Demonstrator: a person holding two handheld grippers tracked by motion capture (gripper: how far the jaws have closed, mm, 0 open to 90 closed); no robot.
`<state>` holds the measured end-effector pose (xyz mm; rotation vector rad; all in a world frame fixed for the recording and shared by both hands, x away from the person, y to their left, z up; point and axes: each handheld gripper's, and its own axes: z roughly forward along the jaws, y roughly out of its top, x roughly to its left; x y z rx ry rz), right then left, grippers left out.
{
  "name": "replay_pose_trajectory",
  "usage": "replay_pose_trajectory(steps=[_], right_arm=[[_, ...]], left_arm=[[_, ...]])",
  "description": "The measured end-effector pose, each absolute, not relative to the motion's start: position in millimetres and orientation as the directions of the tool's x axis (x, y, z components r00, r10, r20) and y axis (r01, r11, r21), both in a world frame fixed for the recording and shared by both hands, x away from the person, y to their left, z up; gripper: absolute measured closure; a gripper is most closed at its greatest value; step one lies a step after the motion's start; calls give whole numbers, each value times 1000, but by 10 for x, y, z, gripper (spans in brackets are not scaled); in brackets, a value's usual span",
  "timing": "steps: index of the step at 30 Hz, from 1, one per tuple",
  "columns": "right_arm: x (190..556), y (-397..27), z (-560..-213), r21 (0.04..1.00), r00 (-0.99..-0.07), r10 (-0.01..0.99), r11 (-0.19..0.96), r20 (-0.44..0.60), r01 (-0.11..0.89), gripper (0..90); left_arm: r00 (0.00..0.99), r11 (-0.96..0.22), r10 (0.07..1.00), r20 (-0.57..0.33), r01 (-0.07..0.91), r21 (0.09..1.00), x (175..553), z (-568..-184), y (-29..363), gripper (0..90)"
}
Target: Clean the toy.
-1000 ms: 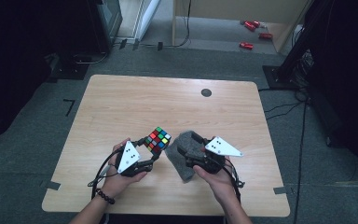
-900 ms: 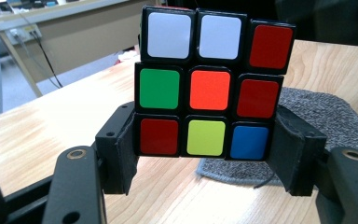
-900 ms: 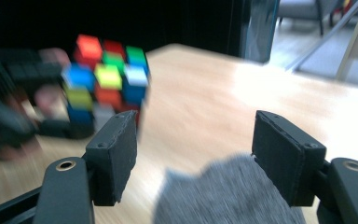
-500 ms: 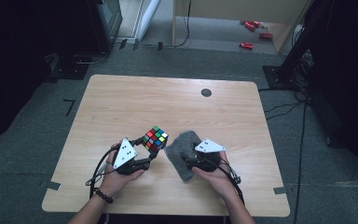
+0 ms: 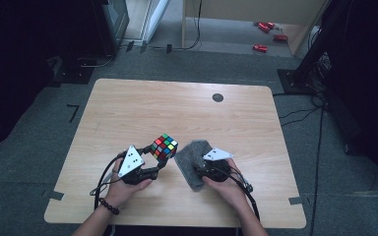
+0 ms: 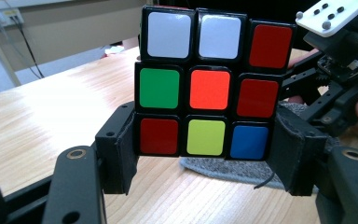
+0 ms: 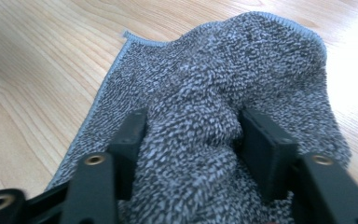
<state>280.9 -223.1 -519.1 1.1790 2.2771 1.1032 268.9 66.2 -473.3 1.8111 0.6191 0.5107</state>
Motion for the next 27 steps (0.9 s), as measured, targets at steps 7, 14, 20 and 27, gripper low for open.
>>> replay_pose_trajectory(steps=[7,14,20,27], right_arm=[[2772,-2228,-5085,798,-548,835,303,42,522,711],[2555,-2292,-4569,919,-586,802,137,117,370,721],[2355,-2234,-4211,959,-648,747,53,147,278,721],[2272,-2041,-4135,959,-715,680,66,159,275,717]], left_arm=[[788,-258,615,18,179,949,2694,-4749,659,346],[811,-265,584,-19,213,940,2707,-4786,627,346],[840,-295,542,-8,200,934,2664,-4809,547,346],[873,-315,487,4,171,934,2591,-4835,443,346]])
